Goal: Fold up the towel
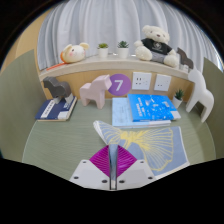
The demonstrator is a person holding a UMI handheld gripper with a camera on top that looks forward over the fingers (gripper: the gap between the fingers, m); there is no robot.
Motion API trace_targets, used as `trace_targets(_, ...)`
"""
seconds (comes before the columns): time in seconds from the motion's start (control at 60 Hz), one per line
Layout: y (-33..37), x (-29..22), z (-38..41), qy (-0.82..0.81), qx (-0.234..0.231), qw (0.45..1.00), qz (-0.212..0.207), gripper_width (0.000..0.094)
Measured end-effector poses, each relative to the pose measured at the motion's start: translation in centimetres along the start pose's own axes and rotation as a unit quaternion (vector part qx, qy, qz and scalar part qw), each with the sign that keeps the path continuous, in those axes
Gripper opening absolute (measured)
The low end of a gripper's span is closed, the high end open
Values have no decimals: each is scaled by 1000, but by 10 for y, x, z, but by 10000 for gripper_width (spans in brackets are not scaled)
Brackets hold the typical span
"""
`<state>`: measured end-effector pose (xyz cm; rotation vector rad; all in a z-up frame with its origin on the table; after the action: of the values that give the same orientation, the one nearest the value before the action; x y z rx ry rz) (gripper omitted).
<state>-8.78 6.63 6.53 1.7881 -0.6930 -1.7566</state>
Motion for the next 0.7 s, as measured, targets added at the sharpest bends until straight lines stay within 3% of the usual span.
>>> trace_targets(0.2,41,-43,-110,44,27,998,-36,56)
trace_targets(0.35,30,-22,-180,38,14,999,-13,80)
trace_targets(0.417,18,-4,-204,27,11,1000,2,191)
trace_targets(0.55,5,28,-241,22,24,999,21,515)
trace_targets(0.7,21,34,-238,15,11,1000,11,586)
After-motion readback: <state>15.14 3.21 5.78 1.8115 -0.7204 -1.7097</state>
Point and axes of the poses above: the point between the fingertips, and its own axes, seen from behind it with the camera up: z to the left, x down, y backward, against the way the camera looks, the point moved 2 cm from there along y, backward, against the way the camera looks, and after that the axes turned 3 degrees about y, right-handed, at the moved point
